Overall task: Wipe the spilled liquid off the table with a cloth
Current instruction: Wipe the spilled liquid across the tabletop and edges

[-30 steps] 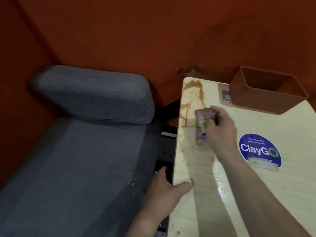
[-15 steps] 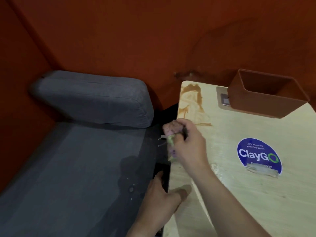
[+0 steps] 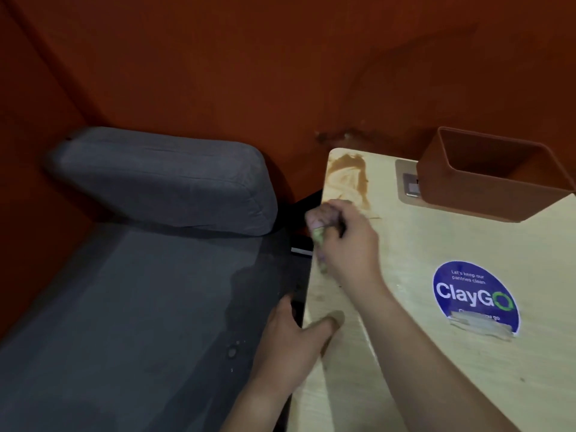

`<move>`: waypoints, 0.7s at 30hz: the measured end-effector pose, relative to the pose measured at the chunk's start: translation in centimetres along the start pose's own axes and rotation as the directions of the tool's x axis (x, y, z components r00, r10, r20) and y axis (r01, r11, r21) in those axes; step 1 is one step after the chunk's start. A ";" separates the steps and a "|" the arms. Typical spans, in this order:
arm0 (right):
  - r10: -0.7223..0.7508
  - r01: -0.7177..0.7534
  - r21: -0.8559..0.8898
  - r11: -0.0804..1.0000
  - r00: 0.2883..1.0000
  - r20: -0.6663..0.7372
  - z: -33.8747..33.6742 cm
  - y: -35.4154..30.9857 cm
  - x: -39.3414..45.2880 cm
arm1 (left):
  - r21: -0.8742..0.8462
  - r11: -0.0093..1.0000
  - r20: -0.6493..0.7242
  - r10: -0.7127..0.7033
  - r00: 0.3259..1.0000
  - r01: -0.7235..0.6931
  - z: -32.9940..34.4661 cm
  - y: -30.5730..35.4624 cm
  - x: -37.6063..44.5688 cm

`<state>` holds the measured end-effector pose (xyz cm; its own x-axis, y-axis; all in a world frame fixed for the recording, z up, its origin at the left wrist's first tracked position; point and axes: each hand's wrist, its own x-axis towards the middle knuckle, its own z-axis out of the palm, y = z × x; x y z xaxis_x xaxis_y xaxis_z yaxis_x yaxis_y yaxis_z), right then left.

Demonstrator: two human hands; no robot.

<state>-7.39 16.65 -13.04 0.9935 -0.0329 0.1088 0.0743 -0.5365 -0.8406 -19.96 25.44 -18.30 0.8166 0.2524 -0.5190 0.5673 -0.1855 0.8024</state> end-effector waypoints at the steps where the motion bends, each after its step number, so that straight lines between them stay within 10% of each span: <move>1: 0.012 -0.012 0.029 0.999 1.000 0.021 0.8 -0.2 0.0 | -0.016 1.000 -0.001 -0.008 1.000 0.008 0.1 -0.1 0.0; 9: 0.152 -0.164 -0.102 0.981 0.982 -0.113 -6.3 3.1 5.5 | -0.107 0.992 0.041 -0.067 0.997 0.071 -0.3 -0.3 0.2; 15: 0.008 -0.006 -0.090 0.996 1.000 0.024 -2.1 2.0 3.9 | -0.086 0.993 0.063 -0.074 0.995 0.079 -0.2 -0.3 0.8; 21: 0.193 -0.205 0.334 0.920 0.979 0.069 -2.8 2.3 5.1 | -0.114 0.990 0.082 -0.071 0.994 0.080 -0.5 -0.6 0.9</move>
<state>-2.38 12.88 -12.87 0.9927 -0.0779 -0.0924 -0.1067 -0.2056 -0.9728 -19.64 26.28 -19.12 0.7804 0.1857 -0.5970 0.6150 -0.0553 0.7866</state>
